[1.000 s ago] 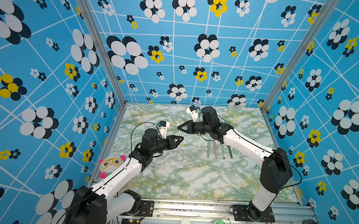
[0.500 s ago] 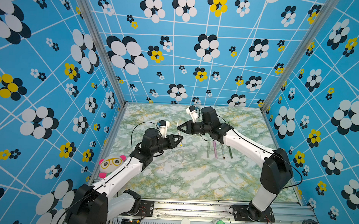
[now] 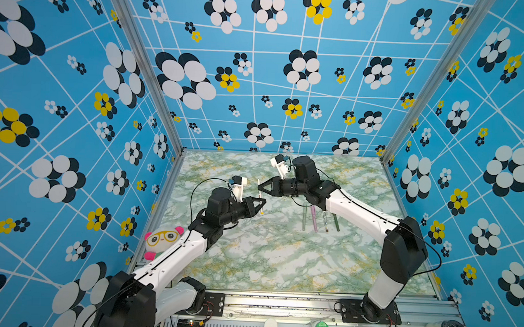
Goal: Insert pens into pen caps
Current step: Pass a pen, then pick up the pen cap from the middle-left of the table.
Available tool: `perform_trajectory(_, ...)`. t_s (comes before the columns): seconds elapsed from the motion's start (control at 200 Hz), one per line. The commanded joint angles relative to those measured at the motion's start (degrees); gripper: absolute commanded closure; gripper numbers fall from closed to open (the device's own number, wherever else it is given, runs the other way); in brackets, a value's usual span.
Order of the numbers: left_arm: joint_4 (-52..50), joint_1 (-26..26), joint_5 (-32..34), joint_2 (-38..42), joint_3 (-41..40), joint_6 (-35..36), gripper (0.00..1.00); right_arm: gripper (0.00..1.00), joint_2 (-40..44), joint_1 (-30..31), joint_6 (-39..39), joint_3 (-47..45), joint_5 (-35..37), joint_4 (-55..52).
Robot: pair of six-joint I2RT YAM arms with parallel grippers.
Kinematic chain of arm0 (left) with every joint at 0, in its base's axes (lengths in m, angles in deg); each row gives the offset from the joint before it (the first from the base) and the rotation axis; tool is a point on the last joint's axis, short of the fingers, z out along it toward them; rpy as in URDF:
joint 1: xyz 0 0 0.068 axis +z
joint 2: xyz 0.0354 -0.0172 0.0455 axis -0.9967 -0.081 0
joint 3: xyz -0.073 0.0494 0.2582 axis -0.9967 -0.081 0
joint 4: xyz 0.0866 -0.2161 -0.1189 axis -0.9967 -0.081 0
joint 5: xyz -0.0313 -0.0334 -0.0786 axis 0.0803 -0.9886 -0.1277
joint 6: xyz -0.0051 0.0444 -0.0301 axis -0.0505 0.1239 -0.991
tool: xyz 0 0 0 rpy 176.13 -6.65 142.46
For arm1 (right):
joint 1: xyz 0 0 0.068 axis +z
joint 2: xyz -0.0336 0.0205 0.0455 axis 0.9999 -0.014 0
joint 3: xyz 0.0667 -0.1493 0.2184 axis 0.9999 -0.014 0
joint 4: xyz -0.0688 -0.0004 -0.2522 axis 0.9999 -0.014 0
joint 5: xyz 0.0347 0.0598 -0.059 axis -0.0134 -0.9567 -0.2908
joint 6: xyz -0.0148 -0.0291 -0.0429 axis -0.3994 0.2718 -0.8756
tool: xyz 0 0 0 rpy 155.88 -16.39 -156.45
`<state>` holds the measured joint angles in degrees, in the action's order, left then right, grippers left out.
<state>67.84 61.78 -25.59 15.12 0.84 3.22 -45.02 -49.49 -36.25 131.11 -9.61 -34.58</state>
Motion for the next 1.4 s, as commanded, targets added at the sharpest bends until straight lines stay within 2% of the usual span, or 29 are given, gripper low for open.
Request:
perform_trajectory(0.0, -8.7, 0.4, 5.4, 4.0, 1.4, 3.0, 1.0, 0.78, 2.0, 0.1, -3.2, 1.6, 0.0, -3.0)
perform_trajectory(0.165, -23.6, 3.1, 13.5, 12.4, 0.9, 4.2, 1.0, 0.6, 0.3, 0.2, -7.7, 5.5, 1.5, -9.8)
perform_trajectory(0.3, -33.6, 4.9, 21.4, 19.8, -0.4, 4.0, 1.0, 0.56, -3.0, 0.4, -12.3, 8.3, 2.7, -16.3)
perform_trajectory(0.38, -37.8, 5.1, 26.5, 23.8, -1.0, 4.4, 1.0, 0.55, -5.8, 1.1, -16.8, 13.1, 5.0, -21.2)
perform_trajectory(0.615, -44.7, 5.1, 36.8, 32.7, -1.5, 5.8, 1.0, 0.53, -18.0, 6.8, -33.4, 28.5, 17.5, -36.9)
perform_trajectory(0.77, -46.4, 5.1, 38.6, 35.6, -1.9, 6.7, 1.0, 0.52, -26.9, 10.6, -44.7, 36.4, 18.3, -40.6)
perform_trajectory(1.034, -46.9, 5.1, 38.6, 36.8, -2.8, 6.8, 1.0, 0.51, -39.7, 13.6, -57.4, 49.9, 16.4, -46.0)
perform_trajectory(1.184, -46.6, 5.2, 39.1, 37.4, -3.5, 6.7, 1.0, 0.51, -42.5, 14.5, -63.6, 50.1, 15.8, -44.3)
perform_trajectory(1.394, -45.6, 5.2, 38.7, 37.0, -4.1, 6.8, 1.0, 0.51, -45.3, 14.6, -65.6, 50.7, 16.3, -41.8)
